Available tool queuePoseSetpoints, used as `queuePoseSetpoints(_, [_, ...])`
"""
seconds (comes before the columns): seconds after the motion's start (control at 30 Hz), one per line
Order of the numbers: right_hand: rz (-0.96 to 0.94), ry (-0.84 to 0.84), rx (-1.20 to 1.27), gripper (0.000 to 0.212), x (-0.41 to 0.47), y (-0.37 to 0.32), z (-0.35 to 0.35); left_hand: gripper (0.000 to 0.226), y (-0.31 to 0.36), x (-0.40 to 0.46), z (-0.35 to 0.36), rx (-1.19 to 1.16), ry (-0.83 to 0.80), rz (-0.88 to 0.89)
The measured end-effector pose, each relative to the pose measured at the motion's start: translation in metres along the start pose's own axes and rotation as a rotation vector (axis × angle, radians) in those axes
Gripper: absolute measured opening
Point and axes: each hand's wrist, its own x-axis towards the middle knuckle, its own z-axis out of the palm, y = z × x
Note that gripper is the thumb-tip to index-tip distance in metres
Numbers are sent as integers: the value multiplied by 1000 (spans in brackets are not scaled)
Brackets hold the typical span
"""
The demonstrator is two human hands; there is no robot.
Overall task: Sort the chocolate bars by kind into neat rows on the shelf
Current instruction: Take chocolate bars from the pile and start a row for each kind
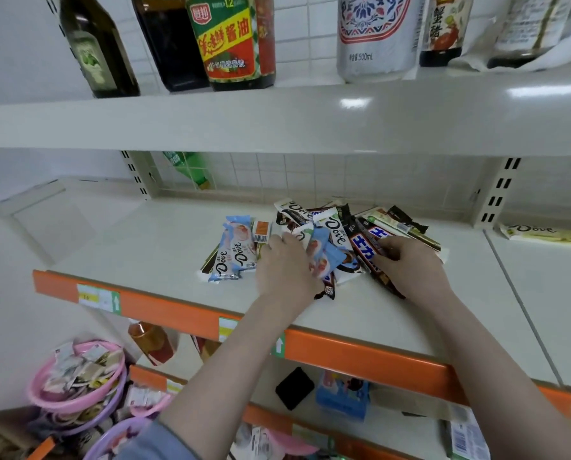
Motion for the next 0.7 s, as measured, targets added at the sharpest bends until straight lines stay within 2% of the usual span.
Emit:
queuePoseSetpoints(0.07, [-13,4,5,22,-1,-1,-1,58,-1,0,-2,-56,-36,-24])
queuePoseSetpoints(0.23, [-2,-6,27,24,-5,-2,-3,59,-4,1,2,-318,-133,-46])
queuePoseSetpoints(0.3, [-5,-5,33,23,-6,-2,-3,63,-4,0,5,-294,-122,-47])
queuePoseSetpoints(0.47, [-4,12,38,19,-7,0,-4,87,-3,3,7,-24,-164,-53])
queuePoseSetpoints(0.7, [55,54,64,25,-10,15,-18,47,-13,10,-10,-141,-284,-29])
